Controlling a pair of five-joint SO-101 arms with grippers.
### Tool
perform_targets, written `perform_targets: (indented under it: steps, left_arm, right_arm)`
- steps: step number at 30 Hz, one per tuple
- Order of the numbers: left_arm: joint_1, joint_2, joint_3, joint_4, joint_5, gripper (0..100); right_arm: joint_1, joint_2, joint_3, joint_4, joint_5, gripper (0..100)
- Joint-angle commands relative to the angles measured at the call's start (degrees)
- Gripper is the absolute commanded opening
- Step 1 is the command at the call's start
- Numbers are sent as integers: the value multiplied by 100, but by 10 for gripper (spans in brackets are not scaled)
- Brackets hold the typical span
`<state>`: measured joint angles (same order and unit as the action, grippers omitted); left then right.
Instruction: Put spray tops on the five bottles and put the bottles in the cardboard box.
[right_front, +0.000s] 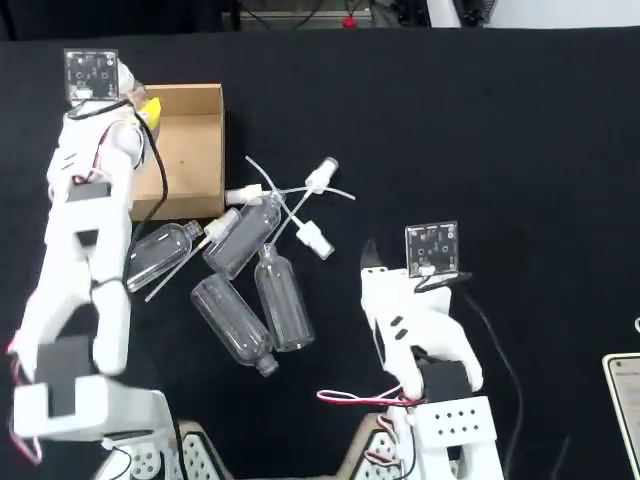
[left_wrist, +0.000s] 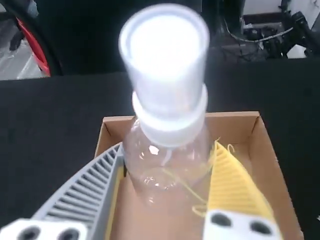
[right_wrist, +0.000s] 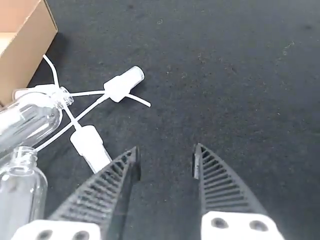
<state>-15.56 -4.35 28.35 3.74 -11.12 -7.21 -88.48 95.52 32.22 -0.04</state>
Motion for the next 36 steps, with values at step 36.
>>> perform_targets:
  steps: [36]
  left_arm:
    - [-549,3499,-3556,-141,-9,220]
  right_arm:
    - [44,-75,-75,-97,70,169]
